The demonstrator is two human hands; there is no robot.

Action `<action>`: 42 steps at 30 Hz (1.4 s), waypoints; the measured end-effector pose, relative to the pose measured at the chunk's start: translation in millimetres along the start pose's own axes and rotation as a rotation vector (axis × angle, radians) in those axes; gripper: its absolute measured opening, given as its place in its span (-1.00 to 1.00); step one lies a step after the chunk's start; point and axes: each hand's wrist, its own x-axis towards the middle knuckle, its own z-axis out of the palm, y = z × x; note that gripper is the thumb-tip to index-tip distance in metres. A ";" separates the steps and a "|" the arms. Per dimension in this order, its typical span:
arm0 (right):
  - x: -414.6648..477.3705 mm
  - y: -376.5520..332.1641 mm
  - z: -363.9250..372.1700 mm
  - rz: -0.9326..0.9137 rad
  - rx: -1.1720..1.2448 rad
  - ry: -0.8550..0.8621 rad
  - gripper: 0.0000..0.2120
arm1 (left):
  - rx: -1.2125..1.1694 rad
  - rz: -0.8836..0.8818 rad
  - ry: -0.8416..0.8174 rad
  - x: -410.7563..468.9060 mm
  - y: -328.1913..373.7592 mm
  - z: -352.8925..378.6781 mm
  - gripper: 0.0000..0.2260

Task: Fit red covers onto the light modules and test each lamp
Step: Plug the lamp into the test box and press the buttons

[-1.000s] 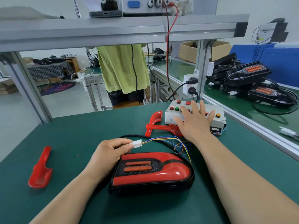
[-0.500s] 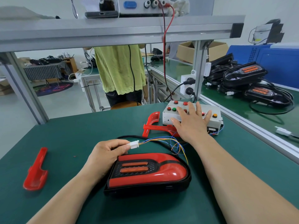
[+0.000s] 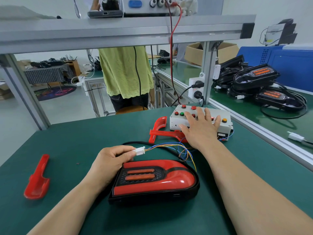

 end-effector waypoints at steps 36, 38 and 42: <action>2.1 -0.1 1.0 0.003 0.035 0.011 -0.41 | -0.019 0.022 -0.006 2.4 -5.2 -0.9 -0.89; 2.0 -0.2 0.8 0.004 0.038 0.012 -0.42 | -0.021 0.020 -0.011 2.5 -5.7 -1.2 -0.85; 1.5 -0.1 0.1 0.004 0.034 0.006 -0.42 | -0.022 0.016 -0.002 3.1 -5.7 -1.0 -0.90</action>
